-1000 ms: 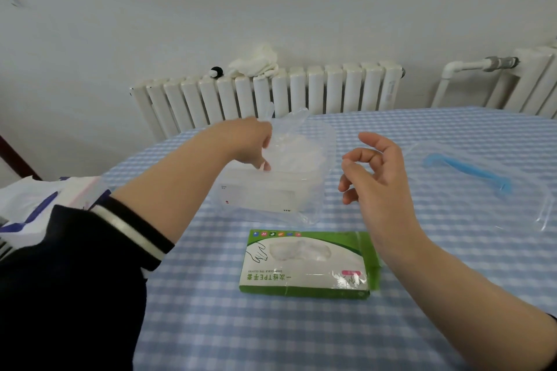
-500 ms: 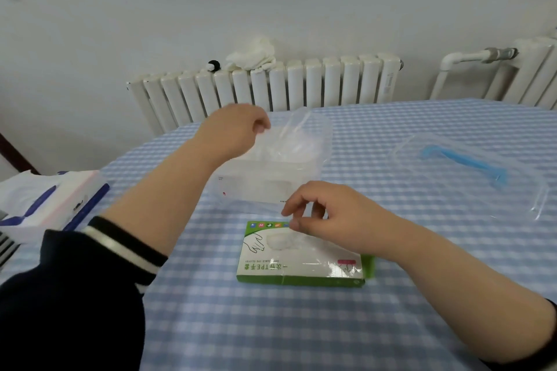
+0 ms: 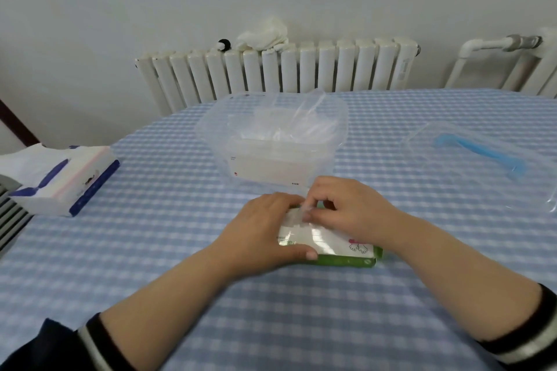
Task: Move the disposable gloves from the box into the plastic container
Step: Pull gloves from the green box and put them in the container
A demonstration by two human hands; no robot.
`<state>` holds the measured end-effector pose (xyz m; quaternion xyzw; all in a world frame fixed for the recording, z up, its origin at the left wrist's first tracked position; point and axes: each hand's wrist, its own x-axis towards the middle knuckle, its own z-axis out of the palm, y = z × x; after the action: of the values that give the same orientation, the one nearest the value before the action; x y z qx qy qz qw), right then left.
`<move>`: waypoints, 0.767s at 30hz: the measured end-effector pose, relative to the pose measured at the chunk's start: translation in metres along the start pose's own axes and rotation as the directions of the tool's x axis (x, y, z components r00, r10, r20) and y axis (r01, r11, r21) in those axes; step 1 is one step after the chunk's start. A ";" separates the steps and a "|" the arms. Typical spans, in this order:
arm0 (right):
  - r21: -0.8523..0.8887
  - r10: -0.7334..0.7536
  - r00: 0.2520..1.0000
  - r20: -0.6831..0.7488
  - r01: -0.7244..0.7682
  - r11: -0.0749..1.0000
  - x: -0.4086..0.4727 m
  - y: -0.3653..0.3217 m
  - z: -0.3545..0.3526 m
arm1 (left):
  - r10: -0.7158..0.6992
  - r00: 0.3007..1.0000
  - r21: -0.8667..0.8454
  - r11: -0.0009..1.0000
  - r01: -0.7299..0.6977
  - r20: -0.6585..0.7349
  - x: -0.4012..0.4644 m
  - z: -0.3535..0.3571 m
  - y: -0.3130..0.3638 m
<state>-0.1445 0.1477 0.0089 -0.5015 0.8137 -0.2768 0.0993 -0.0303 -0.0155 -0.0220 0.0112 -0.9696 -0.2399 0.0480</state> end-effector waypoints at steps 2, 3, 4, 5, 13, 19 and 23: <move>0.046 -0.021 0.998 -0.065 0.024 0.999 0.000 0.001 0.004 | 0.028 0.999 0.000 1.000 -0.028 -0.035 0.000 0.000 0.002; 0.085 -0.024 0.995 -0.093 0.032 0.996 0.000 0.000 0.005 | 0.024 0.999 -0.013 1.000 -0.025 -0.043 -0.001 0.000 0.003; 0.138 -0.019 0.994 -0.110 0.034 0.990 -0.001 -0.002 0.006 | 0.021 0.999 -0.021 1.000 -0.022 -0.040 -0.001 -0.001 0.003; 0.201 -0.005 0.993 -0.122 0.030 0.979 -0.002 -0.003 0.007 | 0.017 0.999 -0.022 1.000 -0.018 -0.030 -0.001 0.000 0.002; 0.703 0.231 0.851 -0.471 0.204 0.681 -0.006 -0.031 -0.016 | -0.028 0.999 -0.098 0.995 0.030 0.024 0.000 -0.001 0.000; 0.949 0.353 0.897 -0.265 0.179 0.259 -0.006 -0.030 -0.035 | 0.031 0.999 -0.083 0.996 -0.033 -0.017 0.000 -0.008 0.002; 0.989 0.300 0.943 -0.144 0.134 0.055 -0.009 -0.037 -0.027 | -0.019 0.969 -0.343 0.937 -0.068 -0.247 -0.003 -0.019 0.025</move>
<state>-0.1235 0.1522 0.0503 -0.1961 0.4320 -0.8271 0.3013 -0.0257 -0.0017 0.0065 0.0200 -0.8982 -0.4039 0.1721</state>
